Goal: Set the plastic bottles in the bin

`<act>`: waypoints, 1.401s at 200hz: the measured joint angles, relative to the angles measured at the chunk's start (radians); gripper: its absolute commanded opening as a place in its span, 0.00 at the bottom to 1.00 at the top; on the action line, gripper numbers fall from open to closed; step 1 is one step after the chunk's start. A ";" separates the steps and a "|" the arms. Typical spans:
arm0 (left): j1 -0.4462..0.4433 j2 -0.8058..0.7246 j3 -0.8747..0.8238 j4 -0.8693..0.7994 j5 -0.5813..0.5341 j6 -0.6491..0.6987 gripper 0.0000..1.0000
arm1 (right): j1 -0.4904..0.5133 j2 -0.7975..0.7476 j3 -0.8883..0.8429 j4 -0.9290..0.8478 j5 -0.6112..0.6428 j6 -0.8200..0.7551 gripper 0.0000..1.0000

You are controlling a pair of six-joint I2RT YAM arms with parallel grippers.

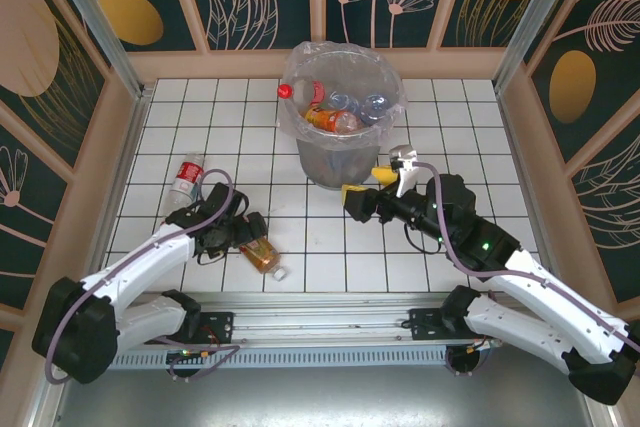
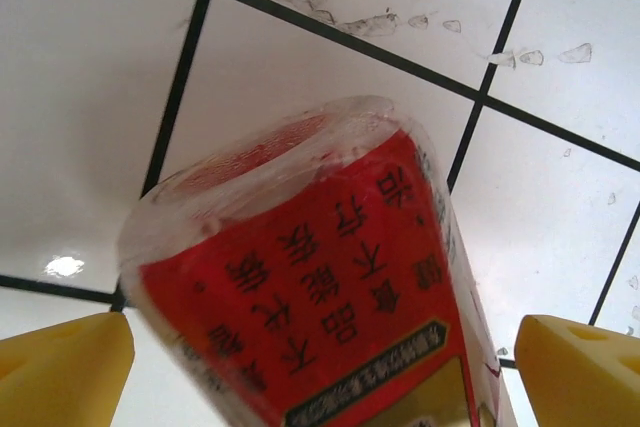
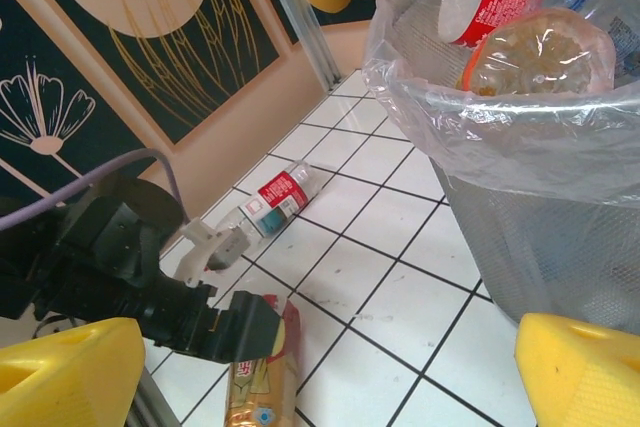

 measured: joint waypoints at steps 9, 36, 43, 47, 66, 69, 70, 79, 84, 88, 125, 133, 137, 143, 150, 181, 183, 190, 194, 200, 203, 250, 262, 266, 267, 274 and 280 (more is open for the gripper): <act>0.000 0.022 0.000 0.023 0.005 0.000 0.93 | 0.000 -0.002 -0.002 0.000 0.005 0.002 0.96; 0.000 0.076 0.001 0.083 0.016 0.006 0.86 | 0.000 -0.008 -0.014 -0.005 0.014 0.008 0.96; 0.000 0.089 0.001 0.097 0.019 0.008 0.84 | 0.000 -0.008 -0.018 -0.006 0.015 0.010 0.96; 0.000 0.096 0.001 0.104 0.021 0.008 0.83 | 0.000 -0.008 -0.021 -0.006 0.016 0.012 0.96; 0.000 0.122 0.006 0.135 0.024 0.014 0.80 | 0.000 -0.008 -0.031 -0.007 0.016 0.017 0.96; 0.000 0.124 0.007 0.140 0.025 0.016 0.79 | 0.000 -0.008 -0.032 -0.007 0.016 0.020 0.96; 0.000 0.125 0.008 0.141 0.025 0.016 0.79 | 0.000 -0.008 -0.033 -0.007 0.016 0.021 0.96; 0.000 0.130 0.010 0.155 0.026 0.015 0.76 | 0.000 -0.008 -0.035 -0.007 0.016 0.025 0.96; 0.000 0.131 0.011 0.163 0.026 0.019 0.75 | 0.000 -0.008 -0.036 -0.006 0.016 0.027 0.96; 0.000 0.132 0.011 0.169 0.026 0.020 0.74 | 0.000 -0.008 -0.037 -0.005 0.016 0.030 0.96; 0.000 0.117 0.012 0.224 0.037 0.026 0.65 | 0.000 -0.007 -0.069 -0.001 0.017 0.034 0.96; 0.000 0.101 0.012 0.240 0.048 0.028 0.65 | 0.000 -0.005 -0.082 0.002 0.017 0.035 0.95; 0.000 0.091 0.012 0.248 0.053 0.028 0.65 | 0.000 -0.005 -0.086 0.003 0.017 0.037 0.95; 0.000 0.074 0.012 0.264 0.062 0.030 0.65 | 0.000 -0.002 -0.093 0.004 0.016 0.039 0.95; 0.000 0.053 0.012 0.282 0.076 0.031 0.65 | 0.000 0.004 -0.100 0.007 0.012 0.042 0.95; 0.000 -0.052 0.012 0.375 0.143 0.035 0.65 | 0.000 0.047 -0.111 0.039 -0.049 0.065 0.95; 0.000 -0.059 0.012 0.383 0.148 0.035 0.65 | 0.000 0.051 -0.111 0.042 -0.054 0.066 0.95; 0.000 -0.082 0.012 0.406 0.166 0.035 0.65 | 0.000 0.066 -0.111 0.055 -0.074 0.072 0.95; 0.000 -0.092 0.012 0.417 0.174 0.035 0.65 | 0.000 0.077 -0.111 0.063 -0.087 0.078 0.95; 0.000 -0.108 0.011 0.436 0.188 0.035 0.65 | 0.000 0.092 -0.111 0.077 -0.101 0.084 0.95; 0.000 -0.115 0.010 0.447 0.193 0.035 0.65 | 0.000 0.099 -0.111 0.080 -0.110 0.087 0.95; 0.000 -0.196 -0.041 0.609 0.293 0.009 0.66 | 0.000 0.254 -0.109 0.180 -0.220 0.158 0.95; 0.000 -0.200 -0.049 0.639 0.311 0.001 0.65 | 0.001 0.294 -0.104 0.200 -0.246 0.169 0.95; 0.000 -0.201 -0.050 0.645 0.314 -0.002 0.65 | 0.003 0.309 -0.100 0.206 -0.254 0.173 0.95; 0.000 -0.201 -0.050 0.648 0.315 -0.002 0.66 | 0.003 0.313 -0.099 0.208 -0.256 0.174 0.95; 0.000 -0.201 -0.052 0.660 0.323 -0.006 0.66 | 0.006 0.335 -0.093 0.219 -0.268 0.180 0.95; 0.000 -0.201 -0.054 0.673 0.329 -0.010 0.66 | 0.010 0.356 -0.084 0.229 -0.277 0.187 0.95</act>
